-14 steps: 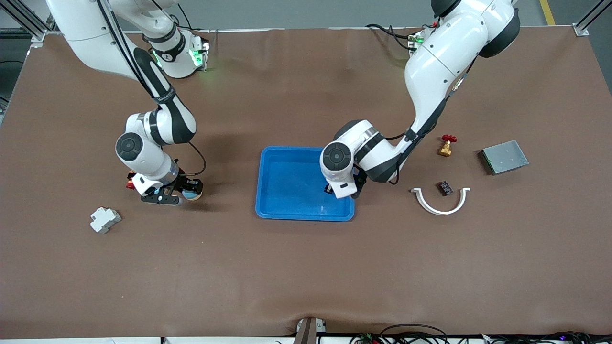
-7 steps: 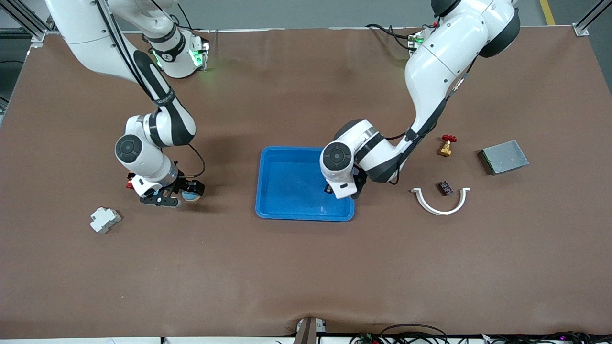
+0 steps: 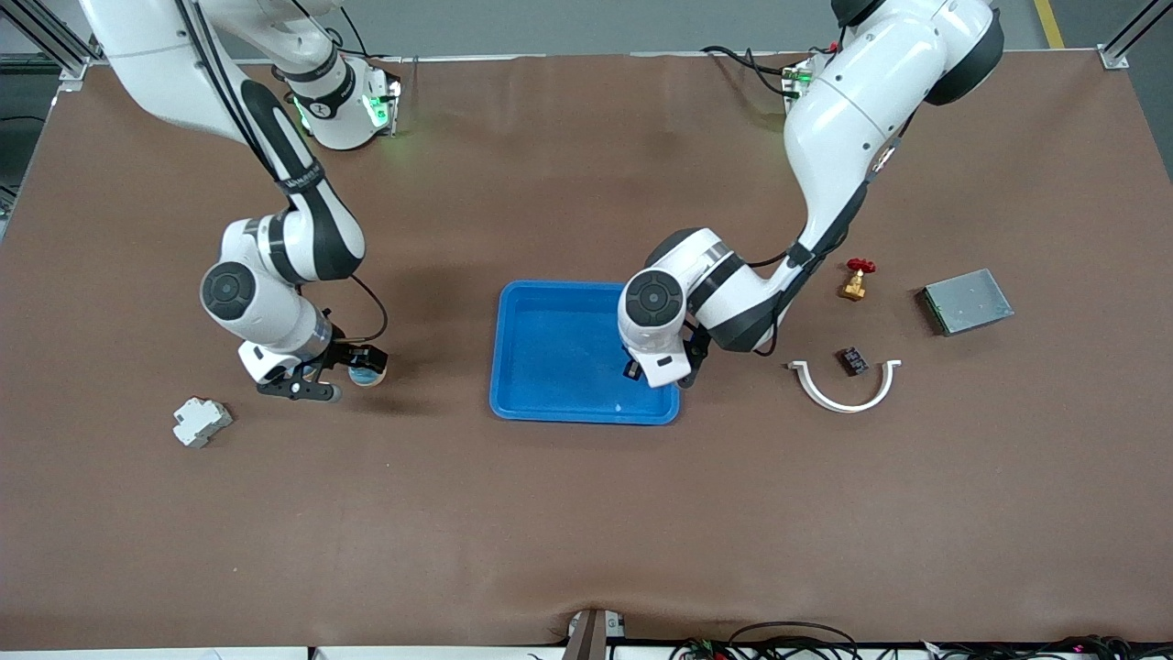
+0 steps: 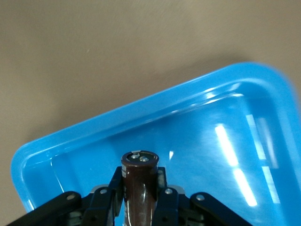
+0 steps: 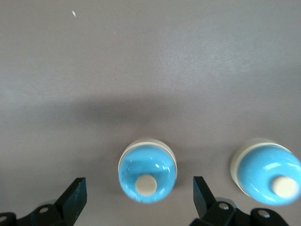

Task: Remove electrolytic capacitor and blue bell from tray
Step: 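Place the bell beside the first bell while the left gripper carries the capacitor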

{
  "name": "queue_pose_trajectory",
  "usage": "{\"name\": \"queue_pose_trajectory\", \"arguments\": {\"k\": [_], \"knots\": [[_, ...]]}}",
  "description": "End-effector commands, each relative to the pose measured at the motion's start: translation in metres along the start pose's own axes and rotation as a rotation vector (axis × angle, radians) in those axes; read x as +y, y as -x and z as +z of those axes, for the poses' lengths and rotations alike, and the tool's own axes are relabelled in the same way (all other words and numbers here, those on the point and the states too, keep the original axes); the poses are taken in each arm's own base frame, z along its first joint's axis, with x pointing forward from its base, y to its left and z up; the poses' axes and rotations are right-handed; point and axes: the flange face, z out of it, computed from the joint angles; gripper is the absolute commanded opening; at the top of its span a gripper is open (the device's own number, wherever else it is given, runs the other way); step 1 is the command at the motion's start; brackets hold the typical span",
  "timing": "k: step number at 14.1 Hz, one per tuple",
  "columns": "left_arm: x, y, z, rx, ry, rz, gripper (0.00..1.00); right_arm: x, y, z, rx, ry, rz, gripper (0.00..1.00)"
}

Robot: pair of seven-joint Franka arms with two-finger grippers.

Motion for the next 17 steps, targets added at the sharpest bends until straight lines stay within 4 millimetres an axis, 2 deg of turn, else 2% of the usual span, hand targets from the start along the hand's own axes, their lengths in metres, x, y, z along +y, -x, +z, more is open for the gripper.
{"name": "queue_pose_trajectory", "arguments": {"k": [1, 3, 5, 6, 7, 8, 10, 13, 14, 17], "knots": [[-0.005, -0.023, -0.055, 0.05, 0.018, 0.035, 0.0, 0.026, 0.0, -0.05, 0.004, -0.008, 0.033, 1.0], [-0.003, -0.048, -0.085, 0.051, 0.045, 0.064, 0.0, 0.038, -0.005, -0.078, -0.058, 0.01, 0.021, 1.0], [0.0, -0.077, -0.104, 0.058, 0.068, 0.093, 0.0, 0.045, -0.005, -0.113, -0.08, 0.018, 0.005, 1.0], [0.004, -0.099, -0.11, 0.056, 0.077, 0.085, 0.0, 0.048, -0.002, -0.132, -0.058, 0.014, 0.006, 1.0], [0.009, -0.124, -0.13, 0.058, 0.109, 0.082, 0.0, 0.047, 0.003, -0.15, -0.039, 0.011, -0.004, 1.0], [0.011, -0.142, -0.139, 0.059, 0.121, 0.096, 0.0, 0.048, 0.008, -0.166, -0.038, 0.01, -0.016, 1.0], [0.012, -0.185, -0.142, 0.064, 0.119, 0.111, 0.0, 0.051, 0.021, -0.206, -0.009, 0.006, -0.057, 1.0], [0.01, -0.236, -0.142, 0.07, 0.116, 0.169, 0.0, 0.067, 0.032, -0.243, -0.006, 0.032, -0.084, 1.0], [0.01, -0.254, -0.143, 0.07, 0.118, 0.193, 0.0, 0.071, 0.034, -0.252, -0.012, 0.035, -0.098, 1.0], [0.007, -0.292, -0.135, 0.074, 0.101, 0.311, 0.0, 0.09, 0.031, -0.273, -0.01, 0.034, -0.119, 1.0]]}}
